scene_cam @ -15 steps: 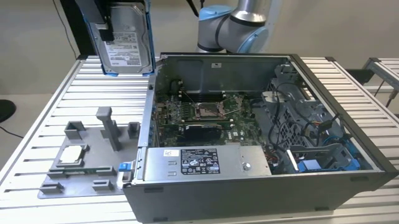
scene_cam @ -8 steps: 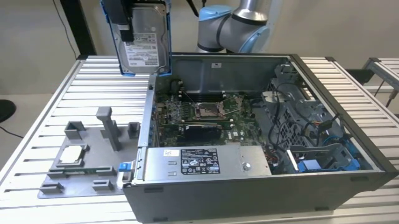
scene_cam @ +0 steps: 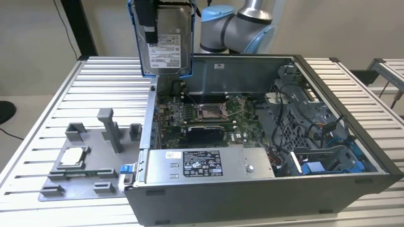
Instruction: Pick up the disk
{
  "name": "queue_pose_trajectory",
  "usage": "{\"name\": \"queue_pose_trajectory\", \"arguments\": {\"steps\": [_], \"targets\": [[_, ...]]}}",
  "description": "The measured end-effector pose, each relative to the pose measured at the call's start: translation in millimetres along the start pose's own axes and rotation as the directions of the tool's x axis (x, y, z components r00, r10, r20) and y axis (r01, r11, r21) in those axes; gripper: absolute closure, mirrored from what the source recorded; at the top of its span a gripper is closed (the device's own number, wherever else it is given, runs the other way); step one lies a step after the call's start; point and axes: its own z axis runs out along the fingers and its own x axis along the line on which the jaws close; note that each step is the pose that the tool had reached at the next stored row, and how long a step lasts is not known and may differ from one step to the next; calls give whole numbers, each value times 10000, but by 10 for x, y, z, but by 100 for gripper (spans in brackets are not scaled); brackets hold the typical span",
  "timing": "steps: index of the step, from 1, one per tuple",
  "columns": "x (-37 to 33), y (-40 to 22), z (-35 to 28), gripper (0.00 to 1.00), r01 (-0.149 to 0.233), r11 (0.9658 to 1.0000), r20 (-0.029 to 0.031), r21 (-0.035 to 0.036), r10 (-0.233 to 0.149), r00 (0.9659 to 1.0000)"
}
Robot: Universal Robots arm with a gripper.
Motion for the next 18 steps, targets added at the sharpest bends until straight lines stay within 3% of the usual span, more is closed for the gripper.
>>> {"name": "queue_pose_trajectory", "arguments": {"steps": [18], "targets": [[-13,-822,41,100,-1,10000,0,-18,1,10000]]}}
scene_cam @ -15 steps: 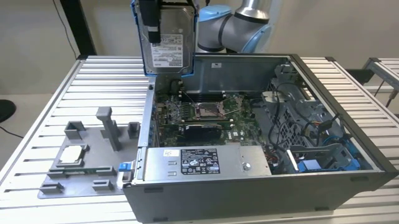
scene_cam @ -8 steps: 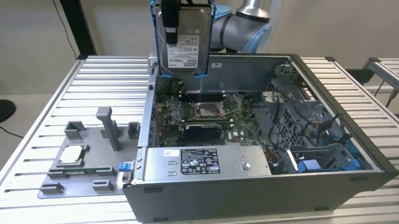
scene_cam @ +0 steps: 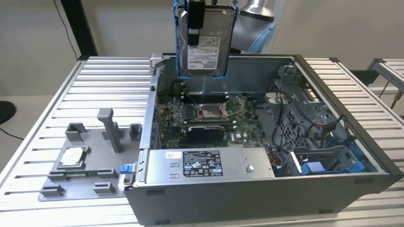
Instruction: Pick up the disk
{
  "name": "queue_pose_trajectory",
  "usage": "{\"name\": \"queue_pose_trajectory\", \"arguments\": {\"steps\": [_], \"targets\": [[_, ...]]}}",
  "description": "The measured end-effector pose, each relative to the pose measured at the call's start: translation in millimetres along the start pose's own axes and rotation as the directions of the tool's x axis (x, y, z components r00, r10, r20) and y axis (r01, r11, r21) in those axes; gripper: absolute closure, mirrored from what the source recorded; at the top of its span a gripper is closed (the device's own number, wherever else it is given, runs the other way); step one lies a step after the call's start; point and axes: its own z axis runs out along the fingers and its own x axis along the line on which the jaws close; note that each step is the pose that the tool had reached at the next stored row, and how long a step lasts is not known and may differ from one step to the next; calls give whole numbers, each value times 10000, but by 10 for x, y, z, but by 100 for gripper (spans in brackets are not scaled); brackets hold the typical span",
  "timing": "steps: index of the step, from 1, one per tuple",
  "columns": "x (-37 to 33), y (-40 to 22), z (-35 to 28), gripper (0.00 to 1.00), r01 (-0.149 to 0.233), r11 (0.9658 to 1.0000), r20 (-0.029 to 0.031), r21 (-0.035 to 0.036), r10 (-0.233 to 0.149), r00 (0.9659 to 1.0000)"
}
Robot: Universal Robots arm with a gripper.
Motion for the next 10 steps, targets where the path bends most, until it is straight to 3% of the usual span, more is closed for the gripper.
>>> {"name": "queue_pose_trajectory", "arguments": {"steps": [10], "targets": [[-7,-454,22,100,-1,10000,0,-10,1,10000]]}}
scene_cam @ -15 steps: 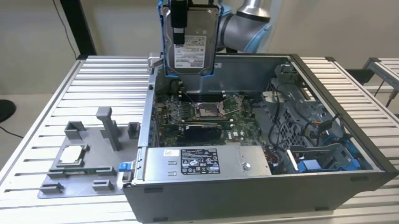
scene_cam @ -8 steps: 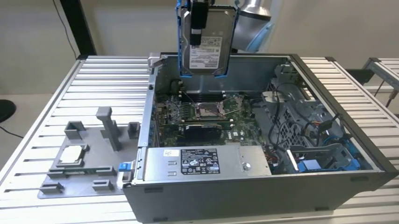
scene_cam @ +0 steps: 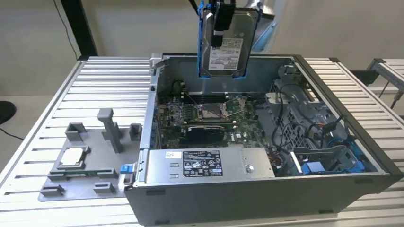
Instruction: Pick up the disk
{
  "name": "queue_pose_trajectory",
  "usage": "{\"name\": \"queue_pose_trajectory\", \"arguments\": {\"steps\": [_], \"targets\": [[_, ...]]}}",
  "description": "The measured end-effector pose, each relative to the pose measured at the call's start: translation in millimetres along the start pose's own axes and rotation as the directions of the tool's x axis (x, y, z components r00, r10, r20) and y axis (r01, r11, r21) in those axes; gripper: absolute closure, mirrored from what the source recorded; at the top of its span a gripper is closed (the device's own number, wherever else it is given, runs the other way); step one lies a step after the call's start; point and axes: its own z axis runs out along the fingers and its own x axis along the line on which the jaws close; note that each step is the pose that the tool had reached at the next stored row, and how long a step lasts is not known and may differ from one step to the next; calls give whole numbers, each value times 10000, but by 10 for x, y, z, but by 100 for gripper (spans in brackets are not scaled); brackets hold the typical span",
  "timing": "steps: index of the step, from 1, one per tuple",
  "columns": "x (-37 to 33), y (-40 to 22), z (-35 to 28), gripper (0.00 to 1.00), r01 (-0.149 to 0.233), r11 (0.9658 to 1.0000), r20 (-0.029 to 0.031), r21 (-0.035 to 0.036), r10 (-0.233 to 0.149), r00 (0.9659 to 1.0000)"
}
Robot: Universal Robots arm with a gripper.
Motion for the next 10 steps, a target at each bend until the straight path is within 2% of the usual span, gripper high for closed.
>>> {"name": "queue_pose_trajectory", "arguments": {"steps": [10], "targets": [[-7,-457,16,100,-1,10000,0,-4,1,10000]]}}
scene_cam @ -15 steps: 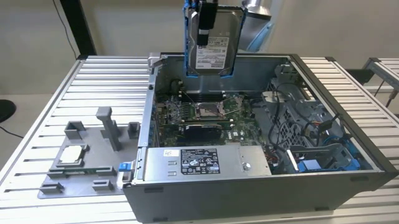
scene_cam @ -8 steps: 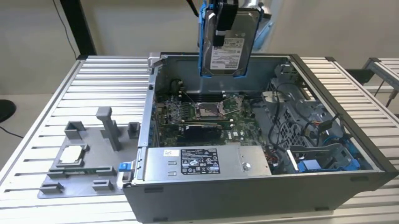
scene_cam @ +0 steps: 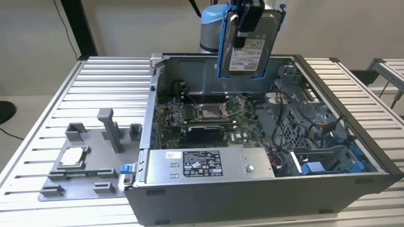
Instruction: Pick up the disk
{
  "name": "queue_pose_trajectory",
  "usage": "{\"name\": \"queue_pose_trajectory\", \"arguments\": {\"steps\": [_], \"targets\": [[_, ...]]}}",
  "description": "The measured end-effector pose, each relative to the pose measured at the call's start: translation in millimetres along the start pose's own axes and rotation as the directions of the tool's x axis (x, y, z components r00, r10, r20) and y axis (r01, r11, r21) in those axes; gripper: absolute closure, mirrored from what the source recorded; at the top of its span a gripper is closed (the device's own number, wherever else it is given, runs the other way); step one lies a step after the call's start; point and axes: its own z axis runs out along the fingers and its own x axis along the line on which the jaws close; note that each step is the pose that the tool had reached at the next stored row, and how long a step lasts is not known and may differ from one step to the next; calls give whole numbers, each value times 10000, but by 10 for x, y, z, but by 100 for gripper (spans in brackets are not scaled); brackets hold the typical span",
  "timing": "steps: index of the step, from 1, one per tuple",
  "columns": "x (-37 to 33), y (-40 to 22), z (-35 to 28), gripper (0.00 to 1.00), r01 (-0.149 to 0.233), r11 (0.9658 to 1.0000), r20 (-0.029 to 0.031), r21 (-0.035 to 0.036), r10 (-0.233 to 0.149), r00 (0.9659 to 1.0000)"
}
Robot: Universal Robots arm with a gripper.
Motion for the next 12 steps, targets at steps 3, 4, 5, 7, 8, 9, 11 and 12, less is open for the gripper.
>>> {"name": "queue_pose_trajectory", "arguments": {"steps": [3,4,5,7,8,9,11,12], "targets": [[-1,-95,0,100,-2,10000,-3,-8,2,10000],[-1,-95,1,100,-2,10000,-3,-10,2,10000],[2,-96,1,100,-3,10000,-5,-11,3,10000],[46,-97,1,100,-4,10000,-3,-13,4,10000],[77,-99,2,100,-4,10000,-1,-15,4,10000],[108,-101,3,100,-5,10000,-2,-17,5,10000],[180,-103,6,100,-8,10000,-1,-19,8,10000],[216,-104,7,100,-11,10000,-1,-18,11,10000]]}}
